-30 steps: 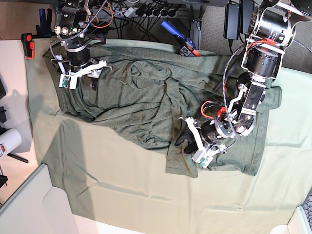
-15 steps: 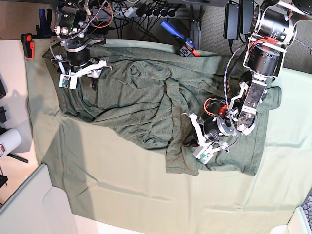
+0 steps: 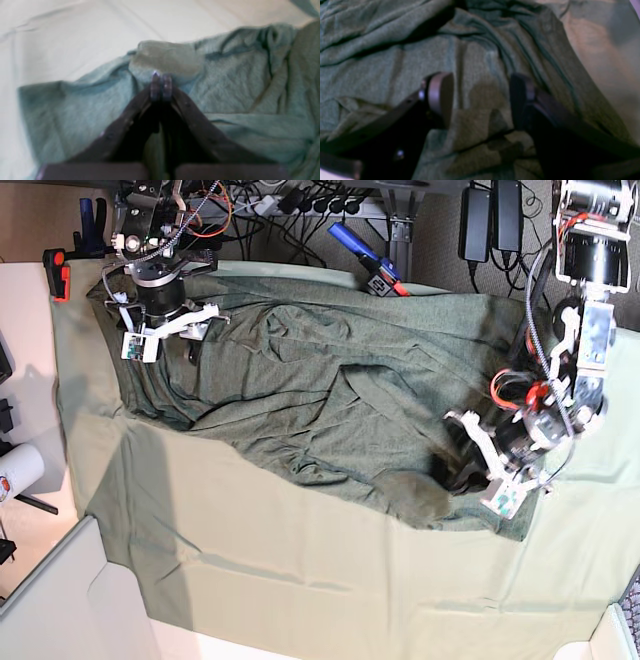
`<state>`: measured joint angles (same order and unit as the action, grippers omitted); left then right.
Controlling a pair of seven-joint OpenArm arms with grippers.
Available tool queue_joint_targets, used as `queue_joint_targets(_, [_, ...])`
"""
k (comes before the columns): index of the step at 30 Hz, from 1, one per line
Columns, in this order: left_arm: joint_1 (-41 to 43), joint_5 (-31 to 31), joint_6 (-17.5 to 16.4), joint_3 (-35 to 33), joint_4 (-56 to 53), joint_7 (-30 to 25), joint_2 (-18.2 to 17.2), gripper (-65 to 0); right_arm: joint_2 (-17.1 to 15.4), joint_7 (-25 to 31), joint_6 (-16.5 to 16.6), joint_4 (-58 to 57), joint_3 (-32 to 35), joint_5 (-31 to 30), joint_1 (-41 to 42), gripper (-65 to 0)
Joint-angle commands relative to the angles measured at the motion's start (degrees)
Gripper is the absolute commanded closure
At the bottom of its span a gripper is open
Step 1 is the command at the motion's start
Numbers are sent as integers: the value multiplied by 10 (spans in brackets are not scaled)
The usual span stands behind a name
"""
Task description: Fold the T-shirt properly
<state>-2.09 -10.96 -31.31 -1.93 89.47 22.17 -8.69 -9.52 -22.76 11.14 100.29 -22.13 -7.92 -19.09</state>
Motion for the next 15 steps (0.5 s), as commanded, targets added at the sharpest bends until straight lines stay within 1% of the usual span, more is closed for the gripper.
queue_joint_targets(1, [5, -8, -2, 9, 29, -13, -6, 0, -6, 16, 0, 11, -3, -3, 2, -351])
queue_joint_targets(6, [69, -19, -2, 54, 89, -13, -9, 0, -6, 16, 0, 11, -3, -3, 2, -351])
queue_joint_targets(12, [112, -40, -3, 90, 100, -13, -9, 0, -9, 16, 0, 11, -3, -3, 2, -351])
queue_joint_targets(13, [118, -48, -14, 92, 100, -14, -9, 0, -10, 17, 0, 11, -3, -2, 2, -351])
queue_joint_targets(15, [127, -60, -47, 91, 100, -14, -9, 0, -13, 19, 0, 11, -3, -3, 2, -351])
